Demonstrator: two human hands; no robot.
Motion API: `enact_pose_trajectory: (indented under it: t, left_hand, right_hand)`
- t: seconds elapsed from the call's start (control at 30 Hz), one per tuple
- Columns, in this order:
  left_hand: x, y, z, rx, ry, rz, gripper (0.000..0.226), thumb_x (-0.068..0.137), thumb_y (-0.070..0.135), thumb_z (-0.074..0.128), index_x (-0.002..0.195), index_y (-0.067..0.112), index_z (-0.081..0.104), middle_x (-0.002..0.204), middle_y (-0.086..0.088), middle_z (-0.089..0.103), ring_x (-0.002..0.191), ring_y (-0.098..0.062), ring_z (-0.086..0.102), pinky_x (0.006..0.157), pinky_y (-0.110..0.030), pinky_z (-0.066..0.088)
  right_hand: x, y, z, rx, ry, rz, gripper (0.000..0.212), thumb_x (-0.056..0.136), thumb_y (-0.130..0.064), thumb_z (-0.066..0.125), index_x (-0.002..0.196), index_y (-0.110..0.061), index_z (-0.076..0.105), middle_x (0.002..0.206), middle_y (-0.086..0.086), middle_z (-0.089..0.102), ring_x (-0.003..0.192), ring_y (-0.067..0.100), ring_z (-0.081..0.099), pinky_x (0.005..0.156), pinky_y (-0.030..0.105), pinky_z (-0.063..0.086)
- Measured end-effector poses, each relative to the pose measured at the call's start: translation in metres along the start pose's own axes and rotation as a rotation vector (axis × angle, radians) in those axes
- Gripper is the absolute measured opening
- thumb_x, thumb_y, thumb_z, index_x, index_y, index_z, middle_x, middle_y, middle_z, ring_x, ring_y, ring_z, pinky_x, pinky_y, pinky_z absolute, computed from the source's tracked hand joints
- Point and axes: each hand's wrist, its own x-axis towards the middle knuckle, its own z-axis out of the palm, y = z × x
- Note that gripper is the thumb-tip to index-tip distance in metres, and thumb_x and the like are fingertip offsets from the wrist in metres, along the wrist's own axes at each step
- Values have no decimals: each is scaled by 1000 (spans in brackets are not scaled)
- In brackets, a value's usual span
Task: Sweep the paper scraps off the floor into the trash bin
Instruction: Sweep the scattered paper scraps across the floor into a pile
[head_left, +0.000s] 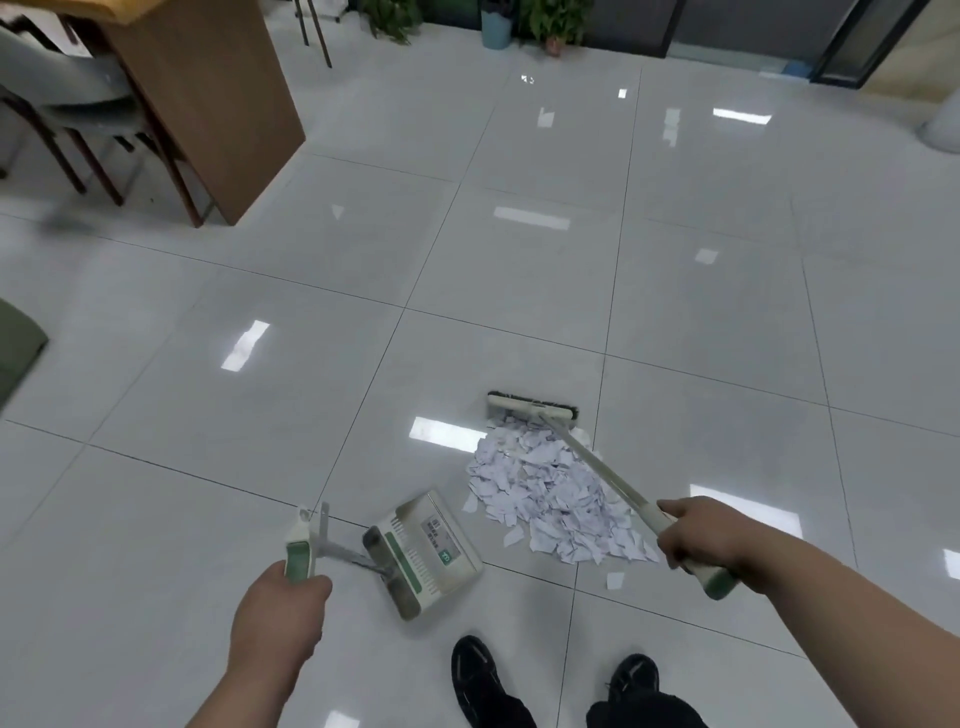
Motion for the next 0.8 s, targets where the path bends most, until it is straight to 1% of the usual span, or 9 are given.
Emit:
enact_pose_trajectory:
  t: [0.17, 0.27, 0.37, 0.47, 0.53, 0.57, 0.63, 0.7, 0.8]
  left_hand:
    - [16, -8, -1, -39, -1, -20, 5, 79, 8, 56, 79, 4, 53, 55, -9, 52, 49, -27, 48, 56, -35, 42]
    - [20, -16, -2, -32, -29, -21, 13, 74, 16, 55, 80, 5, 53, 58, -9, 54, 50, -30, 55, 57, -36, 44]
    - [19, -28, -4, 104, -27, 9, 19, 77, 24, 55, 86, 7, 54, 72, -11, 64, 68, -36, 67, 67, -39, 51]
    - [19, -30, -7, 196, 34, 67, 34, 92, 34, 63, 110, 8, 50, 96, -12, 65, 86, -36, 63, 70, -39, 45]
    - [21, -28, -9, 217, 85, 125, 56, 88, 45, 72, 126, 10, 50, 113, -15, 59, 101, -40, 60, 75, -41, 44]
    - [21, -26, -10, 216, 98, 154, 62, 86, 47, 75, 130, 10, 51, 117, -17, 56, 107, -41, 58, 79, -43, 45]
    - [20, -19, -11, 194, 116, 191, 68, 85, 47, 77, 136, 9, 52, 128, -19, 53, 121, -41, 51, 92, -50, 46]
    - [14, -9, -12, 181, 157, 221, 67, 88, 40, 75, 143, 10, 50, 142, -19, 45, 135, -39, 39, 103, -54, 42]
    - [5, 12, -9, 176, 195, 331, 57, 88, 25, 72, 140, 13, 53, 149, -13, 38, 141, -35, 27, 107, -52, 38]
  right_hand:
    - [-27, -15, 8, 110, 16, -1, 54, 69, 4, 67, 122, 9, 57, 70, 14, 58, 61, 25, 51, 56, 28, 37]
    - [-35, -21, 15, 202, 14, 0, 57, 71, 4, 66, 127, 9, 54, 71, 14, 56, 63, 26, 51, 55, 28, 36]
    - [-40, -26, 19, 289, 16, 13, 60, 74, 5, 64, 133, 6, 51, 76, 16, 59, 64, 27, 53, 54, 28, 38]
    - [-48, -35, 21, 380, 26, 27, 58, 78, 4, 62, 133, -13, 59, 86, 18, 66, 64, 26, 59, 58, 28, 39]
    - [-52, -44, 21, 442, 34, 18, 62, 80, 3, 60, 135, -25, 59, 92, 17, 68, 61, 24, 60, 54, 25, 38]
    - [-55, -48, 21, 482, 23, 16, 60, 81, 2, 58, 133, -27, 61, 88, 16, 67, 55, 21, 59, 51, 23, 36]
    - [-59, -56, 17, 573, -17, 23, 50, 83, -1, 55, 125, -26, 67, 74, 13, 62, 44, 17, 51, 46, 20, 33]
    - [-60, -62, 11, 634, -56, 26, 45, 84, -5, 53, 121, -24, 70, 66, 12, 57, 44, 17, 44, 45, 20, 32]
    - [-60, -72, -2, 662, -103, 24, 42, 84, -8, 51, 119, -19, 71, 66, 12, 54, 44, 17, 41, 41, 20, 33]
